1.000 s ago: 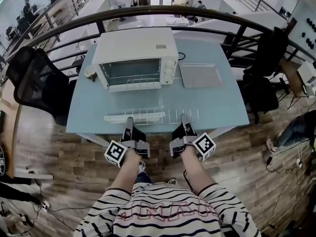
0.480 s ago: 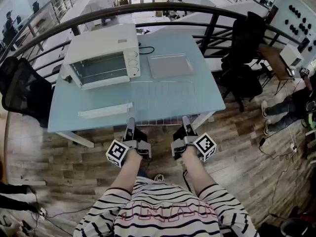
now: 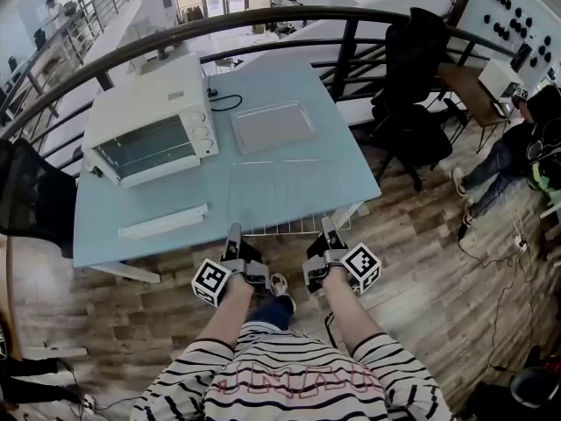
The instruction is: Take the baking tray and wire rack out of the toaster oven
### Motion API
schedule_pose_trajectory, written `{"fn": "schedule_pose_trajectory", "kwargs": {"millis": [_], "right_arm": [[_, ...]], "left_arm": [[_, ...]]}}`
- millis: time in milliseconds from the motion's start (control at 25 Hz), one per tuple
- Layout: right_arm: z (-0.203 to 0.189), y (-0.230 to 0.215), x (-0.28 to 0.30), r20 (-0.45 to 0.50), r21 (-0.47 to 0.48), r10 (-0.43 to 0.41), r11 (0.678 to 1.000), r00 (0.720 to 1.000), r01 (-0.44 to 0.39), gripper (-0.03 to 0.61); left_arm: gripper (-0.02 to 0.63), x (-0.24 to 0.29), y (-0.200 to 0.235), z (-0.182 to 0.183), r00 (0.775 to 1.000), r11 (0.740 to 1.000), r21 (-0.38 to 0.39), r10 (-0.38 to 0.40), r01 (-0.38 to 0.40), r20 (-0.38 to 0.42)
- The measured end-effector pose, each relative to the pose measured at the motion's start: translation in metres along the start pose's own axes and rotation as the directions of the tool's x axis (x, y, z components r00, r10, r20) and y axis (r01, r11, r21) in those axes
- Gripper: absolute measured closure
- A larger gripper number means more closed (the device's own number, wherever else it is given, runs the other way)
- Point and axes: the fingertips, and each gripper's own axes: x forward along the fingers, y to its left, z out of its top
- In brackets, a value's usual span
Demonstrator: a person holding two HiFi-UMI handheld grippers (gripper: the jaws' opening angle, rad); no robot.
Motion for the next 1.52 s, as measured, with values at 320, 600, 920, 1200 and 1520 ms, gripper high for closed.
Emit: {"fn": "schedule_pose_trajectory", "kwargs": {"millis": [320,600,920,1200,1520], "right_arm": [[0.038,-0.042,0.055,-0.029,-0.024,-0.104,0.994,0.994,0.104,0.552],[0.046,-0.066,0.121,-0.096,-0.067,-0.177,0.983,0.979,0.171,0.552],[0.054,-0.086,0.153,-0.174,-0.139,-0.256,0.962,0.951,0.234,0.552],[0.058,-0.095,0.170,-0.251,-0.155,-0.318,0.946,0.914,0.286,0.551],[0.060,-0.108,0.174,-0.312,-0.113,-0.399,0.917,0.862,0.383,0.539]], "left_arm": [[0.589,0.062,0.041,-0.024,0.996,0.995,-0.035,0.090,-0.090,-0.010],[0.589,0.112,0.069,-0.014,0.988,0.987,-0.046,0.155,-0.155,0.011],[0.589,0.132,0.085,-0.020,0.977,0.976,-0.058,0.212,-0.211,0.007],[0.588,0.141,0.086,-0.021,0.949,0.951,-0.010,0.309,-0.310,-0.069],[0.588,0.137,0.093,-0.029,0.890,0.894,0.005,0.446,-0.448,-0.092]]}}
